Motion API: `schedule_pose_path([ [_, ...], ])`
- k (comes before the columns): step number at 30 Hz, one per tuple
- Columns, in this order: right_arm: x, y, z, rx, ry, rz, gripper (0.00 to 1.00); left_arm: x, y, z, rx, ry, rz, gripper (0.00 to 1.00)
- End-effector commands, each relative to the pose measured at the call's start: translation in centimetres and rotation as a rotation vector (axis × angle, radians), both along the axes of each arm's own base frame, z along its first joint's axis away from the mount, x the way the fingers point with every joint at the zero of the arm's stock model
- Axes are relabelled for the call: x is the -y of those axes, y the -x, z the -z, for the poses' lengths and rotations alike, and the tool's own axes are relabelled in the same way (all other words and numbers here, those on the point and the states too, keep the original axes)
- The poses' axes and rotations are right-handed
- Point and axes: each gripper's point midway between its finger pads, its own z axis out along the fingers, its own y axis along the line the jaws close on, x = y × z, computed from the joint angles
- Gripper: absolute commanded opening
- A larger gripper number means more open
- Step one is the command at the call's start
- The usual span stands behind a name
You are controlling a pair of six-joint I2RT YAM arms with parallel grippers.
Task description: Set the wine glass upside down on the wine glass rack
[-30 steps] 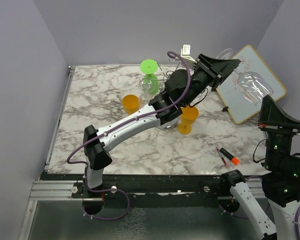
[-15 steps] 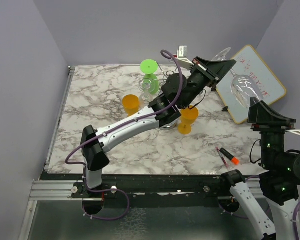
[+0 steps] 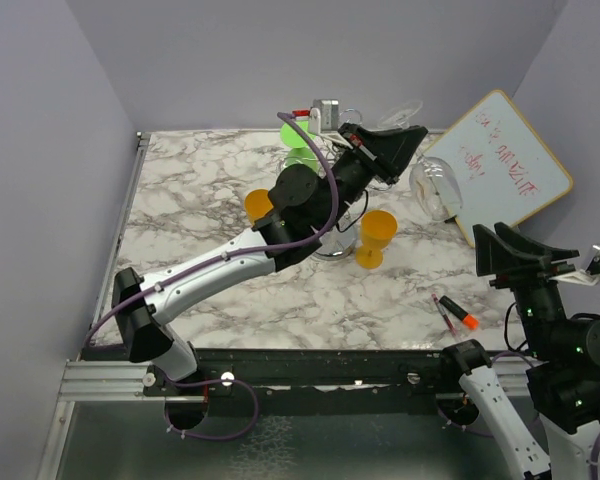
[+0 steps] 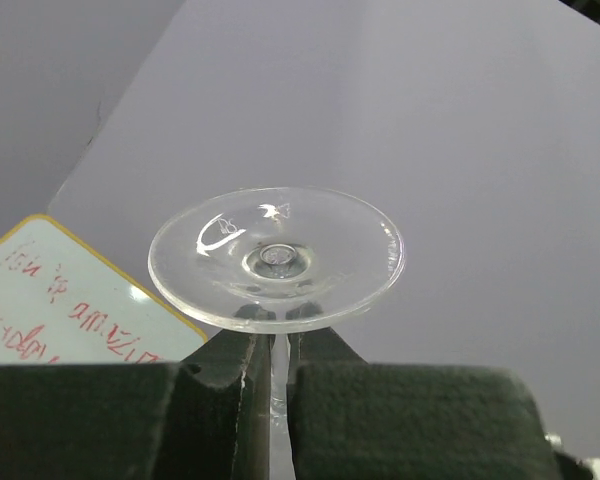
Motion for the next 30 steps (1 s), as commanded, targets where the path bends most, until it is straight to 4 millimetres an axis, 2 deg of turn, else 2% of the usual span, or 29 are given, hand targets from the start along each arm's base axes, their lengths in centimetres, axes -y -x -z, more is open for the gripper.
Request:
schedule_pose_path([
  [1, -2.0, 1.9, -1.2, 0.043, 0.132, -0.113, 0.59, -2.1, 4.0, -2.3, 0.261, -0.080, 0.039, 0.00],
  [8, -6.0, 2.1, -3.4, 0.086, 0.238, -0.326, 0.62, -3.0, 7.5, -1.4, 0.435, -0.226, 0.121, 0.00],
  [13, -9.5, 2.1, -3.6, 0.121, 0.282, -0.531, 0.64, -3.2, 9.9, 1.3, 0.490, -0.358, 0.229, 0.00],
  [16, -11.8, 2.7, -3.2, 0.145, 0.330, -0.687, 0.64, -3.1, 10.6, 3.9, 0.472, -0.454, 0.294, 0.00],
  [20, -13.4, 3.1, -2.8, 0.164, 0.335, -0.818, 0.63, -3.4, 11.7, 5.7, 0.466, -0.500, 0.355, 0.00],
  [27, -14.9, 1.3, -0.6, 0.096, 0.283, -0.923, 0.61, -3.9, 12.5, 6.5, 0.458, -0.489, 0.383, 0.00],
  [30, -15.5, 1.0, 0.2, 0.087, 0.263, -0.974, 0.56, -3.7, 12.9, 6.7, 0.467, -0.480, 0.412, 0.00],
])
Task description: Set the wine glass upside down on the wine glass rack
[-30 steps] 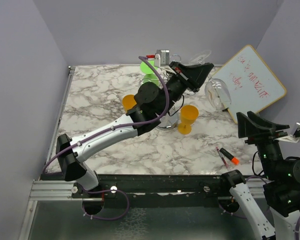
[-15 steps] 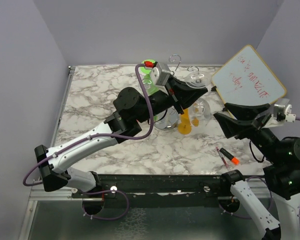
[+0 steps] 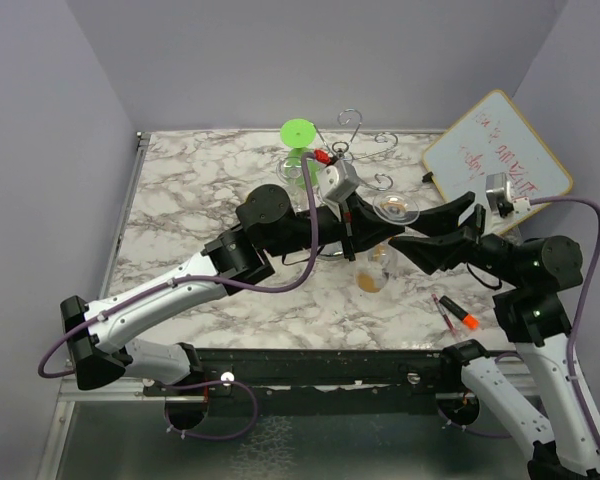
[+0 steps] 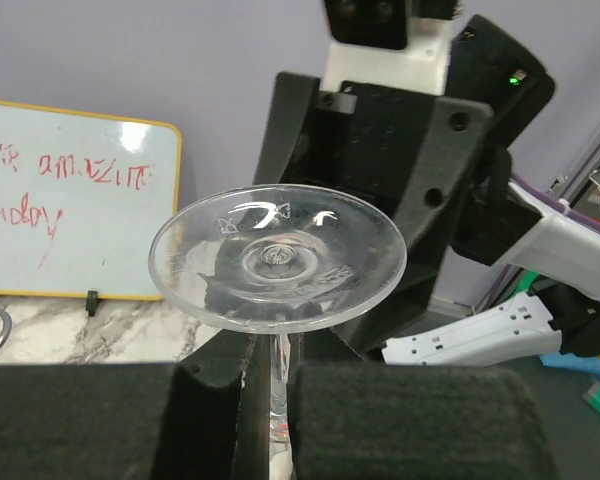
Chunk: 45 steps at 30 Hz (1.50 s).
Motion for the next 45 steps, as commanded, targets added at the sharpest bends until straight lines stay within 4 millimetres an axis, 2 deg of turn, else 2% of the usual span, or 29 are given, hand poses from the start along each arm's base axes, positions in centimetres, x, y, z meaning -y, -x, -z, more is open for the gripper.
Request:
schedule_pose_path([
  [1, -1.1, 0.6, 0.7, -0.015, -0.017, -0.121, 0.54, -0.9, 1.9, -2.3, 0.041, 0.066, 0.074, 0.00],
  [12, -1.6, 0.3, 2.1, -0.070, -0.058, -0.176, 0.38, -0.2, 2.9, -2.3, 0.033, 0.115, 0.148, 0.00],
  [25, -2.1, 0.8, 3.1, -0.139, -0.052, -0.248, 0.37, 0.8, 2.3, -2.3, 0.071, 0.133, 0.144, 0.00],
  [28, -2.1, 0.9, 3.0, -0.146, -0.054, -0.253, 0.24, 0.8, 2.0, -2.4, 0.073, 0.149, 0.126, 0.00],
  [31, -2.2, 0.8, 2.9, -0.152, -0.055, -0.254, 0.05, 0.8, 1.6, -2.5, 0.072, 0.161, 0.107, 0.00],
  [32, -2.2, 0.7, 2.9, -0.152, -0.055, -0.254, 0.02, 0.8, 1.5, -2.6, 0.069, 0.166, 0.097, 0.00],
  [37, -1.9, 0.1, 2.5, -0.135, -0.068, -0.204, 0.01, 0.5, 0.8, -2.1, 0.045, 0.171, 0.056, 0.01],
  [41, -1.4, -0.7, 2.0, -0.100, -0.082, -0.121, 0.01, 0.2, 0.7, -1.8, 0.030, 0.172, 0.045, 0.43],
  [45, -0.4, -1.4, 1.1, -0.069, -0.111, -0.018, 0.01, -0.2, 0.5, -1.3, 0.016, 0.169, 0.017, 0.65],
])
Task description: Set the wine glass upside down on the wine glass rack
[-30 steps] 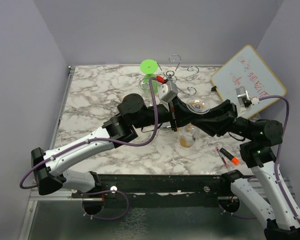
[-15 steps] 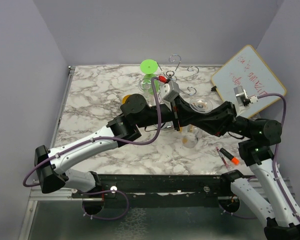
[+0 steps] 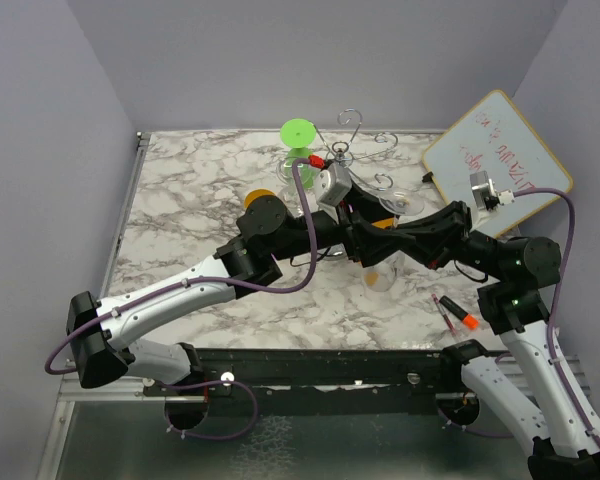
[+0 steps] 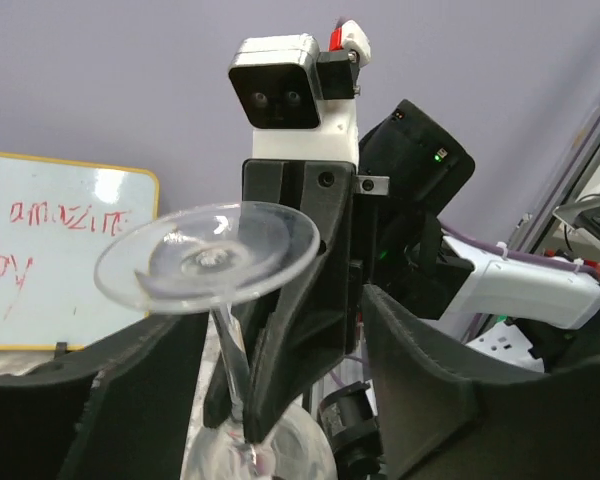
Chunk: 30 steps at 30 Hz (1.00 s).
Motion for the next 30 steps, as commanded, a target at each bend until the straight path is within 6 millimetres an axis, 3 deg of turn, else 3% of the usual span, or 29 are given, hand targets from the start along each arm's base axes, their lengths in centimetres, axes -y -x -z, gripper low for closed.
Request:
schedule_pose_path([
  [1, 1.4, -1.4, -1.6, 0.030, -0.042, 0.165, 0.01, -1.3, 0.1, -0.6, 0.011, 0.042, -0.042, 0.70],
  [5, 2.7, -2.0, -2.4, 0.047, -0.072, 0.274, 0.01, -2.8, -0.5, 0.2, 0.031, 0.034, -0.117, 0.88],
  [8, 3.8, -2.9, -2.6, 0.048, -0.079, 0.374, 0.01, -4.0, -1.0, 0.3, 0.046, 0.032, -0.174, 0.94],
  [15, 8.6, -5.8, -2.0, 0.050, -0.040, 0.721, 0.01, -7.2, -2.8, -0.3, 0.061, -0.011, -0.355, 0.96],
  [20, 11.5, -8.8, 0.0, -0.011, 0.054, 0.925, 0.01, -9.9, -4.7, -1.0, 0.055, -0.034, -0.519, 0.96],
  [24, 11.7, -11.5, 1.9, -0.075, 0.088, 0.979, 0.01, -10.9, -5.3, -1.7, 0.044, -0.013, -0.573, 0.97],
  [30, 10.9, -14.8, 3.5, -0.099, 0.100, 0.987, 0.01, -10.7, -5.2, -1.3, 0.051, -0.027, -0.564, 0.97],
])
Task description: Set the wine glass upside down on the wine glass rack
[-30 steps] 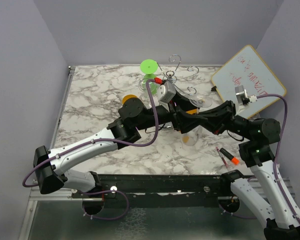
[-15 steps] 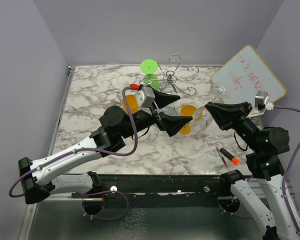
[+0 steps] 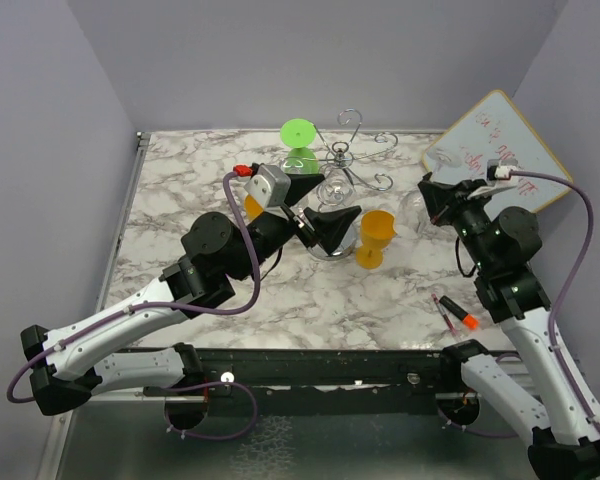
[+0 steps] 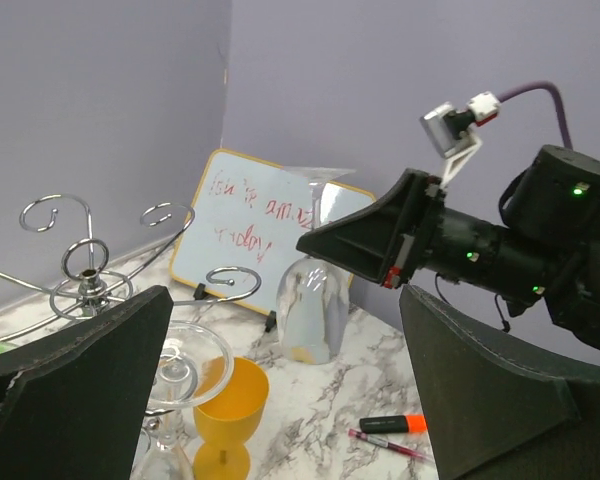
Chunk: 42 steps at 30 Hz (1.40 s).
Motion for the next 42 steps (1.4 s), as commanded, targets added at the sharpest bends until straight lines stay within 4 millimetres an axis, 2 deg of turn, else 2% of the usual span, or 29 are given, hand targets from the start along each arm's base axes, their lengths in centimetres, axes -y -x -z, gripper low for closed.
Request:
schedule_pose_path([
  [1, -0.1, -2.1, -0.2, 0.038, 0.002, 0.025, 0.01, -0.7, -0.2, -0.5, 0.009, -0.009, -0.037, 0.97],
  [7, -2.6, -3.5, 0.6, 0.023, -0.031, -0.088, 0.01, -0.4, -0.2, -0.2, 0.016, -0.025, -0.030, 0.97],
  [12, -4.3, -3.8, 1.6, 0.004, -0.080, -0.171, 0.01, -0.2, -0.1, -0.2, 0.021, -0.027, -0.023, 0.97],
  [29, -8.3, -3.4, 3.5, -0.057, -0.141, -0.405, 0.01, 0.1, 0.0, -0.1, 0.023, -0.033, -0.010, 0.97],
  [42, -10.1, -1.3, 3.5, -0.058, -0.150, -0.554, 0.01, 0.3, 0.0, 0.1, 0.022, -0.038, -0.006, 0.97],
])
